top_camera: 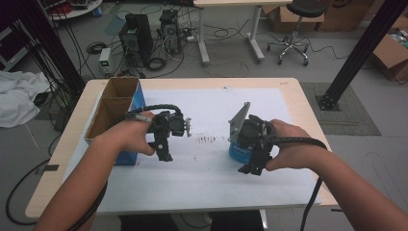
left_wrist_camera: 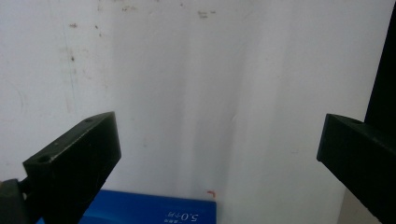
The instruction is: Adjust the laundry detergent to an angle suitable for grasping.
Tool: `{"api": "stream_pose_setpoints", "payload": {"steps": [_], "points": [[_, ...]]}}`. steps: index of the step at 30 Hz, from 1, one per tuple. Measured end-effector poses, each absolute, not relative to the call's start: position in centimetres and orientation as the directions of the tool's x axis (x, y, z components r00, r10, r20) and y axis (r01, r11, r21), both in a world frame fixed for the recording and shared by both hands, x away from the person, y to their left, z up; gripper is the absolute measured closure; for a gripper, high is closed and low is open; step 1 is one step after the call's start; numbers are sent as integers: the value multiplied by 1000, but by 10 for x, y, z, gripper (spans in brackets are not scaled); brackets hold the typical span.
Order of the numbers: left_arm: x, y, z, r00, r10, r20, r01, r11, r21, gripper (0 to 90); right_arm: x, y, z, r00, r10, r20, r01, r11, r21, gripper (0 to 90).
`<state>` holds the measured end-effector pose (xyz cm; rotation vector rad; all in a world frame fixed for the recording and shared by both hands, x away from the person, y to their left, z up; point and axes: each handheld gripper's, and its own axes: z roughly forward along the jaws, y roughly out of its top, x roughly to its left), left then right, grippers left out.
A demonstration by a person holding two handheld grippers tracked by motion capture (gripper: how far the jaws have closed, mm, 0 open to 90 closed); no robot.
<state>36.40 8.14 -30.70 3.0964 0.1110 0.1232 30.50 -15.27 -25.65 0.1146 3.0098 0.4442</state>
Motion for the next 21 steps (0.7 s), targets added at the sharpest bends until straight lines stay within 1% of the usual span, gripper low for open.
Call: {"api": "stream_pose_setpoints", "payload": {"steps": [9, 17, 21], "points": [[359, 76, -299, 995, 69, 78, 65, -997, 46, 1, 305, -156, -253, -992, 86, -88, 56, 953, 297, 0], [359, 78, -296, 994, 72, 88, 70, -997, 26, 1, 305, -158, -253, -992, 91, -87, 61, 953, 298, 0], [360, 80, -298, 994, 72, 87, 69, -997, 32, 1, 306, -158, -254, -992, 92, -86, 64, 957, 283, 0]]}}
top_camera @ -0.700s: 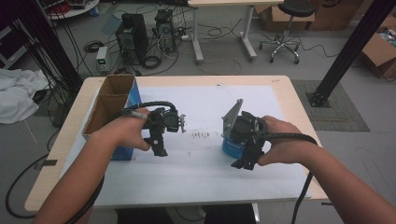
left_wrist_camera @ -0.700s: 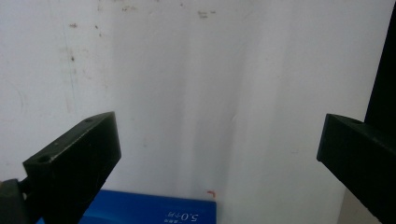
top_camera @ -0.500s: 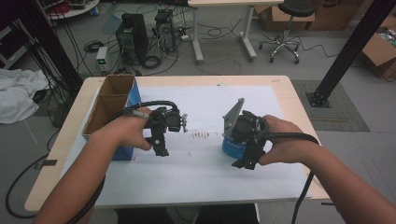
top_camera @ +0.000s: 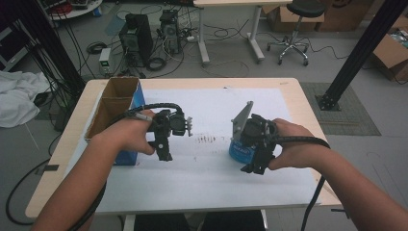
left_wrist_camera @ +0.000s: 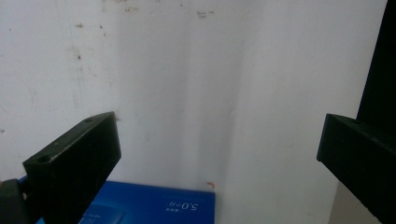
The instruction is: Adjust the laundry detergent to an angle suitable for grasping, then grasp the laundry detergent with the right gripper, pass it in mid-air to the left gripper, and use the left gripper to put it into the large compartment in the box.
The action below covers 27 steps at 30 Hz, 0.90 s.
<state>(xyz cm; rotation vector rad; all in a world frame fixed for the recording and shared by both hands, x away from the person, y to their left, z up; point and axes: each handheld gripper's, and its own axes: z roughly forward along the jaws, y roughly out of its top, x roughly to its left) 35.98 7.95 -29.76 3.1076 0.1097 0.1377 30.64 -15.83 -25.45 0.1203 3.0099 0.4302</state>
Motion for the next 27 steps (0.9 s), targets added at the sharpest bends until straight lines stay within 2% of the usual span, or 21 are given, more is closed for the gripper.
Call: {"api": "stream_pose_setpoints", "payload": {"steps": [22, 24, 27], "points": [[360, 76, -295, 994, 67, 89, 64, -997, 39, 1, 314, -162, -261, -991, 101, -87, 71, 952, 296, 0], [362, 78, -295, 994, 68, 88, 64, -997, 44, 1, 315, -162, -263, -991, 103, -84, 70, 943, 326, 0], [362, 78, -297, 993, 72, 91, 67, -996, 51, 1, 316, -163, -266, -993, 102, -64, 66, 905, 420, 0]]}}
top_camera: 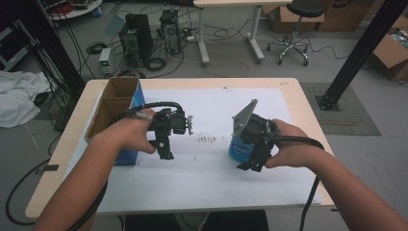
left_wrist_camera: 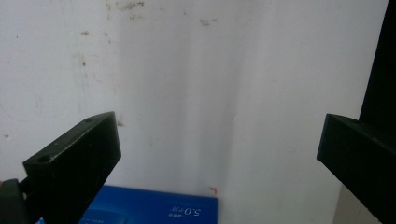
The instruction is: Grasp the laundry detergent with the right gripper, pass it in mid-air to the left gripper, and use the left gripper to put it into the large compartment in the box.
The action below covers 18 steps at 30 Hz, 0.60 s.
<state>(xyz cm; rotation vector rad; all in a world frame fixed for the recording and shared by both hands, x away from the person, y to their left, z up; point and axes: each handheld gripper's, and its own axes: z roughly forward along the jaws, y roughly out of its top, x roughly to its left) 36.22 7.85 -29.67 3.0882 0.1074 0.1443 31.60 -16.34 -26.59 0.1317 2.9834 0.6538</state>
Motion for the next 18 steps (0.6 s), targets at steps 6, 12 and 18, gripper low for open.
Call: {"api": "stream_pose_setpoints", "payload": {"steps": [6, 12, 18], "points": [[361, 77, -298, 994, 55, 92, 50, -997, 58, 1, 313, -171, -274, -992, 117, -40, 71, 806, 587, 0], [357, 78, -297, 994, 50, 95, 44, -997, 65, 1, 301, -187, -281, -993, 122, -5, 75, 647, 759, 0], [354, 81, -297, 994, 52, 100, 46, -997, 69, 1, 287, -208, -292, -982, 186, -20, 78, 506, 859, 0]]}}
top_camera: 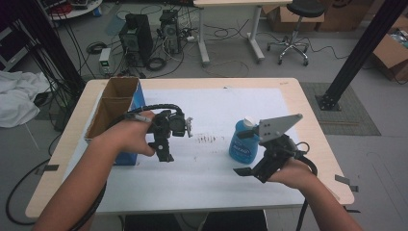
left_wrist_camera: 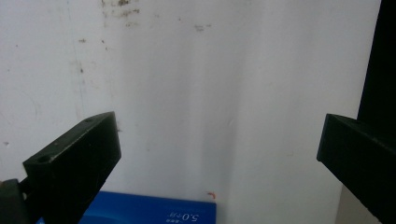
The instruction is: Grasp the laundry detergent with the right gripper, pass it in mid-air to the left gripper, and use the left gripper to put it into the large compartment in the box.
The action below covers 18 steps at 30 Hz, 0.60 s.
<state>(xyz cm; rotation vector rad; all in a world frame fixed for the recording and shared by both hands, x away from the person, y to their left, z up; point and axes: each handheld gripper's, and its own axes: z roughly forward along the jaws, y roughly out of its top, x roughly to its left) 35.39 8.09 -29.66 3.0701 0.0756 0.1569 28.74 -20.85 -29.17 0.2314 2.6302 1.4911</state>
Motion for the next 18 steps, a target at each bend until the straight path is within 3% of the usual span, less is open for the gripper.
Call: {"api": "stream_pose_setpoints", "payload": {"steps": [7, 18], "points": [[350, 83, -295, 993, 53, 105, 46, -997, 67, 1, 277, -238, -305, -966, 258, -6, 100, 395, 913, 0], [348, 86, -292, 992, 56, 114, 48, -996, 70, 1, 265, -287, -328, -925, 380, 9, 160, 365, 917, 0]]}}
